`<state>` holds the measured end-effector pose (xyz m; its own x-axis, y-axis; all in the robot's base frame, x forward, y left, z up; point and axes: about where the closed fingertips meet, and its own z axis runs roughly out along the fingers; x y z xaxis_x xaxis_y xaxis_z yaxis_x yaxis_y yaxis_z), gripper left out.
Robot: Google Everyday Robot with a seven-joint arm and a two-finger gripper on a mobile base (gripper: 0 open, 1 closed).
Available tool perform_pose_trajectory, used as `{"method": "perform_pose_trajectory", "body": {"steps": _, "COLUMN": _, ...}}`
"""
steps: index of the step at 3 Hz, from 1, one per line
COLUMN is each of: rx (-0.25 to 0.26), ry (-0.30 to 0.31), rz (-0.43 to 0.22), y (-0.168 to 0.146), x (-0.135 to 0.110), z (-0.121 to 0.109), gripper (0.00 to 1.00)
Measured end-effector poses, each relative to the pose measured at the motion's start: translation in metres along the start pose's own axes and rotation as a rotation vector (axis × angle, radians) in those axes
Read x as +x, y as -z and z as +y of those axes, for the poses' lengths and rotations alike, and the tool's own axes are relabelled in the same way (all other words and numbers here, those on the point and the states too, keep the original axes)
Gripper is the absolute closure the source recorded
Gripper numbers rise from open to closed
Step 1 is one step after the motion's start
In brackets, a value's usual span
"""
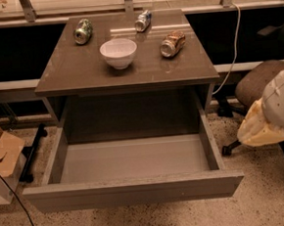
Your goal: Close top drawer
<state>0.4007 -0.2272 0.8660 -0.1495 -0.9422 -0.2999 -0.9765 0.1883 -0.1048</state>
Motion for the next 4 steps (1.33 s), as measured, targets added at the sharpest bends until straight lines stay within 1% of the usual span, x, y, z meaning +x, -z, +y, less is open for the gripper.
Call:
{"method": "perform_pose_trajectory", "body": {"steps": 1, "rx": -0.055, "ry": -0.002, "rz": -0.035, "y": -0.044, "x": 0.023, "z": 0.021, "gripper": 1.00}}
{"method": "perform_pose_trajectory", "body": {"steps": 2, "rx": -0.055, "ry": -0.002, "rz": -0.035, "y": -0.044, "x": 0.023, "z": 0.021, "gripper": 1.00}}
{"method": "perform_pose_trajectory", "body": {"steps": 3, "rx": -0.091, "ry": 0.000, "rz": -0.035, "y": -0.070, "x": 0.027, "z": 0.032, "gripper": 1.00}}
{"method": "perform_pose_trajectory", "body": {"steps": 4, "rx": -0.142, "ry": -0.004, "rz": -0.057, "y": -0.106, "x": 0.030, "z": 0.048, "gripper": 1.00}}
